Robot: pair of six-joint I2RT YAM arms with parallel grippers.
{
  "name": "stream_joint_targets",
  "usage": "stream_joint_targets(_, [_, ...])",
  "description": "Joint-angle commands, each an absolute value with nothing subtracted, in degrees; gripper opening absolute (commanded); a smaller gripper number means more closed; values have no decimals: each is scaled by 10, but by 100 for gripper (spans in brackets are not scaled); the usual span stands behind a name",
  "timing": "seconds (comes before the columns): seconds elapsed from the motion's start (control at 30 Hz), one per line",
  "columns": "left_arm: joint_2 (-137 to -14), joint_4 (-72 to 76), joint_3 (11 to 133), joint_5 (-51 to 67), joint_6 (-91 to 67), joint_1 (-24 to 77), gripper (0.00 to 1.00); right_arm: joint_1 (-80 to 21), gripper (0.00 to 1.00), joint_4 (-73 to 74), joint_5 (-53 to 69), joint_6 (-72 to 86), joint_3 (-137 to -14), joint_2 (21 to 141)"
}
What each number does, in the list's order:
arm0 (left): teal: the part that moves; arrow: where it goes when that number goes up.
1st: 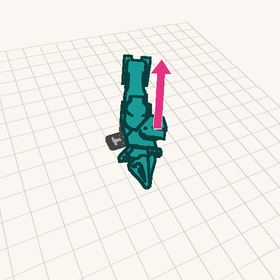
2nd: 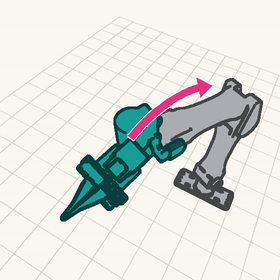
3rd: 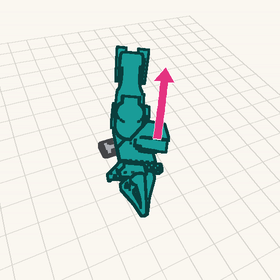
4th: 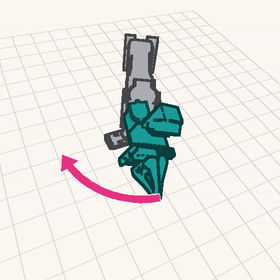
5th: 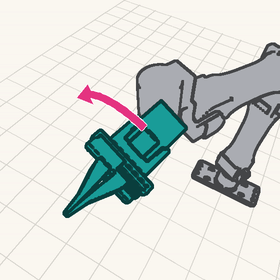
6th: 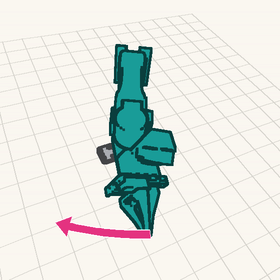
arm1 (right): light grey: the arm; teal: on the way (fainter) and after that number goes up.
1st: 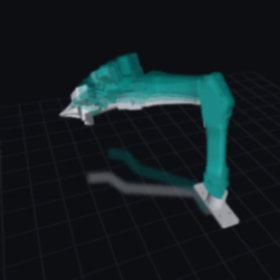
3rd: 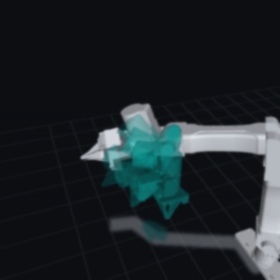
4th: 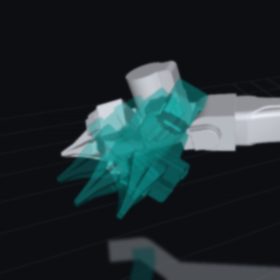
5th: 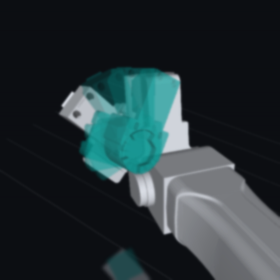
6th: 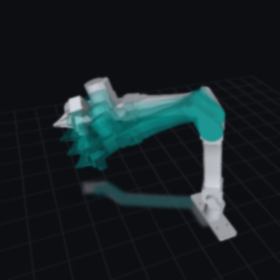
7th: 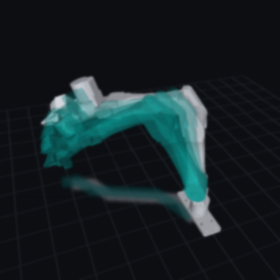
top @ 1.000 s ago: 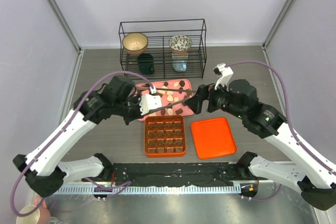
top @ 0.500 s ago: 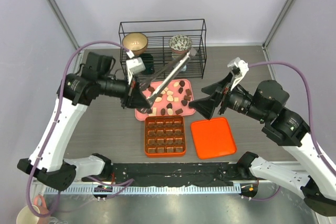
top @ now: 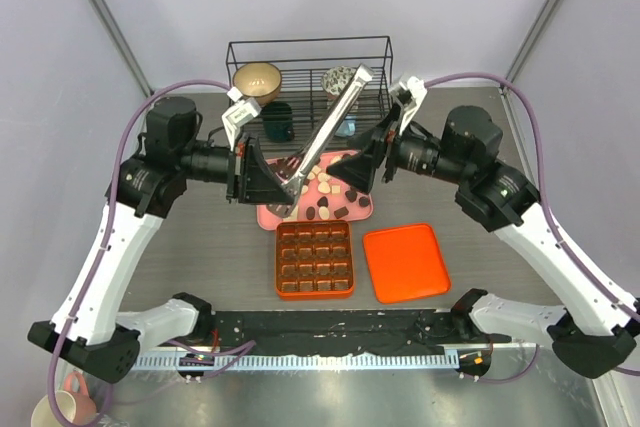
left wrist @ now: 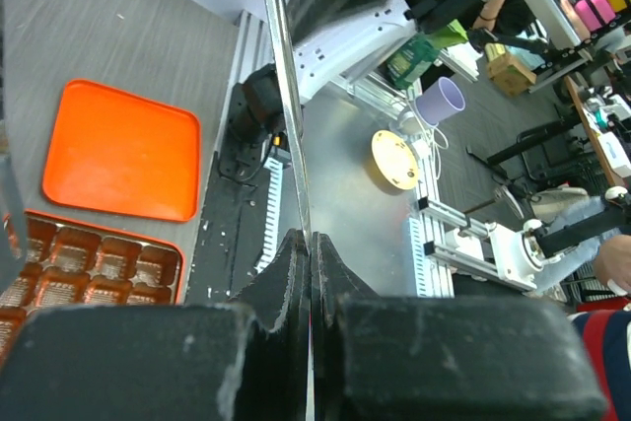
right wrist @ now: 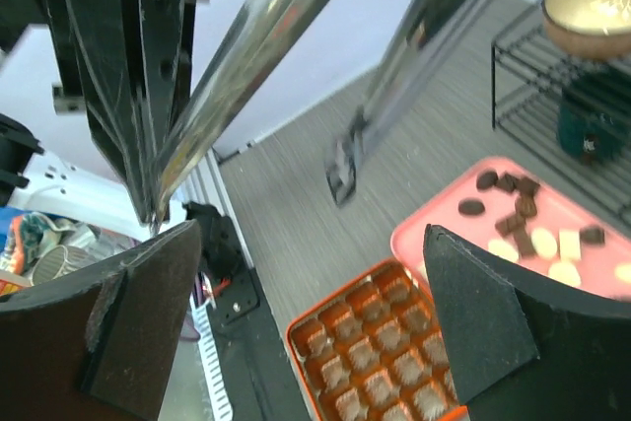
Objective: Pack the chocolate
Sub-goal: Pick up the clamp from the packing box.
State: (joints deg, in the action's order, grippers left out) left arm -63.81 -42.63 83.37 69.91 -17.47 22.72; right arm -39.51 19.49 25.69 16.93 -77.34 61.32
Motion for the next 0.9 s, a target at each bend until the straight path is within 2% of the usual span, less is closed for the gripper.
stream_joint_targets(0.0, [-613,-380,824,742,-201,219,2,-352,100,93,398,203,-801,628])
stream_joint_targets(0.13, [-606,-400,827,743,-186,216,2,-308,100,4,474,256,-781,627])
stream_joint_targets(0.3, [-598,-412,824,732,-174,216,2,-301,100,-20,504,266,-791,637])
stream_joint_targets(0.5, [-591,-426,820,720,-156,216,3,-299,100,-32,501,287,-822,685])
stream_joint_targets(0.87, [-583,-440,812,711,-142,216,4,-299,100,-37,482,284,-848,702])
